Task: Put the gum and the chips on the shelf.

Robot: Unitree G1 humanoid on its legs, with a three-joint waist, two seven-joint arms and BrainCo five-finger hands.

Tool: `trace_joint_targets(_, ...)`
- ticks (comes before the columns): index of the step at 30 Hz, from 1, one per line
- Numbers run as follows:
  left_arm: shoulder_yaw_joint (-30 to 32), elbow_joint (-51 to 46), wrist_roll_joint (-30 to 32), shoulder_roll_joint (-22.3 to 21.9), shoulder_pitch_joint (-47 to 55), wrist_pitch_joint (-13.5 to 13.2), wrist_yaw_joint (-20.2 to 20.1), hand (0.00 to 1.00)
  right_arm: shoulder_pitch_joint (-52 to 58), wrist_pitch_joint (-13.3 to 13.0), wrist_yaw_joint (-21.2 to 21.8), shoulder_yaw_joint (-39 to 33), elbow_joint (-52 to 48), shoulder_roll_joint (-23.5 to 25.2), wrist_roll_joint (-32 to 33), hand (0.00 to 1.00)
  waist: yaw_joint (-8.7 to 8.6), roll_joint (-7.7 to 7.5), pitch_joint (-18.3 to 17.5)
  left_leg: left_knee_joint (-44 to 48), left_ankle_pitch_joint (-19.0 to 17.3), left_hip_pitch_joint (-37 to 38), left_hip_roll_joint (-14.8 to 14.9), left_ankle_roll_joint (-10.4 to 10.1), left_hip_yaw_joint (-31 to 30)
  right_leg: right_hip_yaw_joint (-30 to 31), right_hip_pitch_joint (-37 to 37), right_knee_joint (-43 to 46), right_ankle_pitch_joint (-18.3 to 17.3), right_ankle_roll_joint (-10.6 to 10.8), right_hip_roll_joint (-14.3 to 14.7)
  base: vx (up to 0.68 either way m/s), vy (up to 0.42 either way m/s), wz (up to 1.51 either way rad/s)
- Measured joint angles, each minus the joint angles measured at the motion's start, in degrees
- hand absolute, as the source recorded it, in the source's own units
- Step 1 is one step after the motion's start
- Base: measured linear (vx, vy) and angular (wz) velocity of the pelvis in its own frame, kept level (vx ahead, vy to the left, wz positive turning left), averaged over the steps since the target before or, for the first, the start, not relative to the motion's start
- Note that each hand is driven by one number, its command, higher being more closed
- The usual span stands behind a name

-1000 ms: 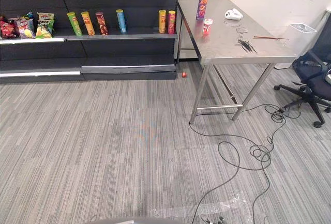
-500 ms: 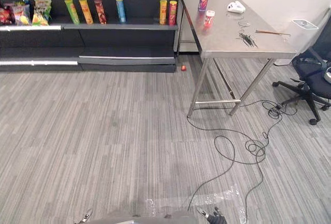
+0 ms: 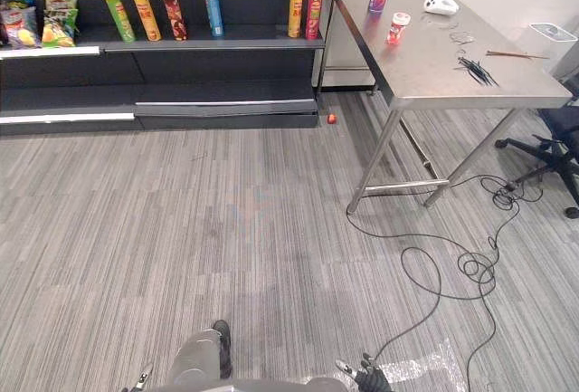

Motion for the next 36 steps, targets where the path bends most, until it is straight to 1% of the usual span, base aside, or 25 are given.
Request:
trace_joint_targets(3, -3.28, 1.49, 4.08, 2.54, -0.84, 1.29, -0.04, 0.00, -0.29, -0.33, -1.25, -1.72, 0.13, 0.72, 0.26, 0.00, -0.48, -0.80, -0.66, -3.49, -2.45, 5.88, -4.13, 2.69, 0.74, 1.14, -6.95, 18.24, 10.22, -0.10, -3.45, 0.41, 0.303, 0.14)
trace_joint_targets(4, -5.27, 1.98, 5.35, 3.48, -0.61, 1.72, -0.02, 0.00, -0.37, -0.71, -2.11, -1.76, 0.08, 0.36, 1.47, 0.00, -1.02, -0.37, -1.24, -6.06, -3.08, 8.85, -5.48, 3.36, 1.39, 0.89, -11.60, 27.24, 19.05, -0.18, -5.17, 0.28, 0.161, 0.11)
trace_joint_targets(5, -6.06, 2.24, 5.88, 3.75, -0.43, 1.77, 0.00, 0.00, -0.29, -0.94, -2.41, -1.79, 0.04, 0.35, 2.65, 0.00, -1.45, -0.07, -1.65, -7.11, -3.20, 10.13, -5.92, 3.90, 1.46, 0.42, -13.86, 31.74, 20.90, -0.20, -5.67, 0.36, 0.205, 0.09)
trace_joint_targets(6, -6.88, 2.69, 5.92, 4.13, -0.41, 2.11, -0.01, 0.00, -0.87, -1.27, -2.53, -1.77, -0.32, 0.20, 3.93, 0.00, -2.08, 0.14, -1.78, -9.03, -3.18, 13.20, -6.36, 4.36, 1.52, -1.71, -18.18, 39.48, 18.76, -2.27, -5.80, 0.37, 0.192, 0.03)
trace_joint_targets(7, -7.80, 2.80, 5.81, 4.47, -0.43, 2.62, -0.02, 0.00, -1.22, -1.60, -2.53, -1.69, -0.33, 0.19, 5.57, 0.00, -2.25, 0.43, -1.75, -11.55, -2.75, 16.34, -6.35, 4.89, 1.57, -5.08, -21.08, 43.36, 13.52, -2.75, -4.85, 0.45, 0.191, 0.03)
trace_joint_targets(10, -8.96, 3.16, 5.77, 4.66, -0.43, 3.29, -0.27, 0.00, -1.07, -3.91, -2.58, -1.69, -0.57, 0.38, 7.84, 0.00, -2.79, 1.31, -1.69, -14.09, -2.22, 21.66, -5.01, 4.73, 1.41, -13.79, -24.76, 36.57, 4.11, -2.77, 0.37, 0.41, 0.050, 0.03)
trace_joint_targets(11, -8.77, 3.17, 5.77, 4.58, -0.45, 3.55, -0.30, 0.00, -1.01, -4.31, -2.60, -1.72, -0.69, 0.47, 7.85, 0.00, -2.97, 1.37, -1.66, -14.23, -2.23, 22.31, -4.79, 4.75, 1.42, -14.87, -25.25, 34.03, 3.45, -3.25, 1.17, 0.27, -0.047, 0.05)
trace_joint_targets(14, -6.98, 2.79, 5.84, 2.86, -1.04, 3.63, -0.23, 0.00, 0.68, -7.10, -2.73, -1.84, -3.55, 0.80, 8.09, 0.00, -3.05, 2.95, -0.57, -17.27, -3.92, 27.21, -2.91, 5.60, 1.31, -18.24, -29.10, 20.95, 3.56, -3.47, 3.48, 0.30, -0.098, 0.11)
trace_joint_targets(15, -6.77, 2.81, 5.84, 2.48, -1.35, 3.60, -0.17, 0.00, 0.95, -7.77, -2.73, -1.86, -4.03, 0.75, 8.45, 0.00, -3.08, 3.47, -0.25, -17.56, -5.03, 27.87, -2.13, 4.68, 1.26, -18.21, -29.70, 17.52, 4.26, -2.85, 4.02, 0.40, -0.220, 0.22)
trace_joint_targets(16, -5.81, 2.85, 5.77, 2.03, -1.55, 3.51, -0.16, 0.00, 1.44, -9.00, -2.82, -1.87, -4.76, 1.03, 9.14, 0.00, -2.99, 3.69, 0.38, -17.72, -8.55, 28.91, -0.76, 2.45, 1.12, -17.14, -30.37, 7.72, 7.29, -1.96, 4.18, 0.34, -0.238, 0.18)
trace_joint_targets(18, -3.09, 2.62, 5.84, 1.13, -1.54, 3.34, -0.11, 0.00, 2.11, -9.10, -2.99, -1.83, -4.63, 1.24, 9.14, 0.00, -2.77, 3.35, 0.67, -16.51, -11.94, 30.88, -0.09, -0.11, 0.05, -13.06, -29.85, 0.25, 10.73, -1.09, 3.63, 0.46, -0.360, 0.17)
trace_joint_targets(19, -2.04, 2.91, 5.91, 0.33, -1.73, 3.35, -0.07, 0.00, 2.29, -9.07, -3.25, -1.74, -4.68, 0.80, 9.15, 0.00, -2.88, 3.56, 0.97, -15.67, -13.83, 31.97, 1.00, -0.75, -0.94, -13.28, -29.85, 2.78, 14.04, -1.18, 4.29, 0.57, -0.447, 0.29)
trace_joint_targets(20, -1.88, 3.58, 5.92, -0.71, -1.94, 3.35, -0.08, 0.00, 2.58, -8.95, -3.68, -1.80, -4.95, 0.18, 9.62, 0.00, -3.19, 4.96, 0.57, -15.46, -14.94, 32.83, 2.47, -0.46, -2.43, -14.65, -30.36, 6.86, 12.45, -3.33, 5.46, 0.50, -0.372, 0.25)
trace_joint_targets(21, -1.82, 3.48, 5.94, -1.41, -2.37, 3.16, -0.10, 0.00, 2.53, -8.88, -3.79, -1.68, -4.91, -0.42, 9.56, 0.00, -3.08, 5.58, 0.47, -14.67, -14.71, 32.86, 2.84, -0.41, -3.86, -14.94, -30.84, 8.34, 10.90, -4.14, 6.00, 0.45, -0.312, 0.18)
trace_joint_targets(22, -0.46, 2.88, 6.01, -2.74, -3.21, 2.26, -0.16, 0.00, 2.05, -7.53, -3.82, -1.37, -4.45, -1.21, 9.51, 0.00, -2.58, 6.17, 0.51, -10.22, -12.39, 31.39, 2.80, -0.66, -5.92, -15.54, -31.10, 10.25, 8.33, -5.54, 7.02, 0.36, -0.237, -0.02)
trace_joint_targets(24, 1.07, 2.52, 6.03, -2.96, -3.70, 2.11, -0.10, 0.00, 1.73, -6.40, -4.17, -1.02, -4.29, -1.26, 9.45, 0.00, -2.18, 6.38, 0.23, -2.05, -9.69, 28.34, 3.46, -0.93, -7.30, -15.87, -29.64, 10.90, 6.27, -6.29, 7.75, 0.38, -0.292, -0.12)
trace_joint_targets(25, 2.21, 2.34, 6.07, -3.21, -3.94, 1.89, -0.13, 0.00, 1.61, -5.33, -4.47, -0.75, -4.35, -1.40, 9.44, 0.00, -2.15, 6.00, 0.51, 8.37, -6.31, 24.28, 4.24, -1.73, -9.12, -16.02, -27.79, 11.01, 4.75, -6.95, 8.63, 0.40, -0.298, -0.16)
trace_joint_targets(26, 3.34, 1.16, 5.90, -3.82, -3.88, 1.56, -0.11, 0.00, 1.96, -4.64, -4.60, -0.70, -4.72, -1.63, 9.41, 0.00, -2.15, 6.69, 0.07, 19.86, 0.50, 18.83, 4.98, -4.23, -11.87, -16.20, -25.76, 10.56, 3.45, -7.37, 9.92, 0.32, -0.203, -0.12)
trace_joint_targets(27, 4.09, 0.85, 5.47, -4.36, -3.80, 1.50, -0.14, 0.00, 2.12, -4.59, -4.57, -0.49, -4.92, -1.94, 9.21, 0.00, -2.19, 6.76, -0.02, 25.51, 5.18, 15.84, 5.56, -6.43, -13.19, -16.30, -24.60, 9.67, 3.11, -7.59, 10.80, 0.32, -0.142, -0.11)
trace_joint_targets(28, 5.62, 0.12, 3.60, -5.12, -3.83, 1.31, -0.12, 0.00, 2.04, -4.35, -4.56, 0.26, -5.01, -2.48, 8.76, 0.00, -2.13, 7.31, -0.10, 36.19, 8.34, 10.17, 6.30, -7.36, -14.03, -16.30, -21.68, 7.59, 2.83, -7.91, 12.33, 0.24, -0.075, -0.08)
trace_joint_targets(30, 7.23, -1.34, 0.95, -6.20, -3.77, 0.96, -0.06, 0.00, 2.11, -3.23, -4.52, 0.84, -5.01, -2.57, 7.72, 0.00, -1.43, 6.81, 0.06, 44.97, 6.55, 2.89, 6.51, -6.17, -11.84, -16.05, -16.87, 3.80, 2.78, -7.99, 13.57, 0.28, -0.056, -0.18)
trace_joint_targets(32, 6.87, -2.09, -0.90, -5.96, -3.73, 0.75, -0.15, 0.00, 2.39, -2.51, -4.47, 1.79, -5.09, -2.57, 7.29, 0.00, -0.97, 5.94, -0.09, 41.77, 3.10, -0.75, 6.52, -4.51, -8.16, -15.85, -12.74, 0.40, 2.78, -7.99, 13.81, 0.27, -0.037, -0.29)
trace_joint_targets(33, 6.77, -2.06, -2.29, -6.03, -3.60, 0.38, -0.20, 0.00, 2.32, -2.36, -4.34, 2.24, -5.18, -2.57, 7.27, 0.00, -0.43, 5.53, 0.01, 34.60, 0.83, -1.97, 6.62, -2.10, -5.89, -14.82, -10.79, -1.00, 2.83, -7.86, 13.92, 0.29, 0.009, -0.49)
trace_joint_targets(35, 6.52, -2.18, -3.82, -6.12, -3.58, 0.28, 0.01, 0.00, 2.24, -2.30, -4.02, 2.69, -5.34, -2.56, 6.83, 0.00, 0.31, 4.99, -0.19, 17.44, -0.63, -0.76, 6.57, -1.36, -2.92, -12.91, -9.52, -2.04, 2.34, -7.19, 13.75, 0.33, 0.078, -0.56)
trace_joint_targets(36, 6.52, -2.15, -3.83, -5.97, -3.36, 0.39, 0.48, 0.00, 1.79, -2.25, -3.95, 2.85, -5.48, -2.43, 6.66, 0.00, 0.33, 4.59, -0.10, 4.72, -0.45, 0.53, 5.93, -1.22, -3.00, -11.40, -9.22, -1.98, 1.64, -6.94, 13.42, 0.41, 0.188, -0.58)
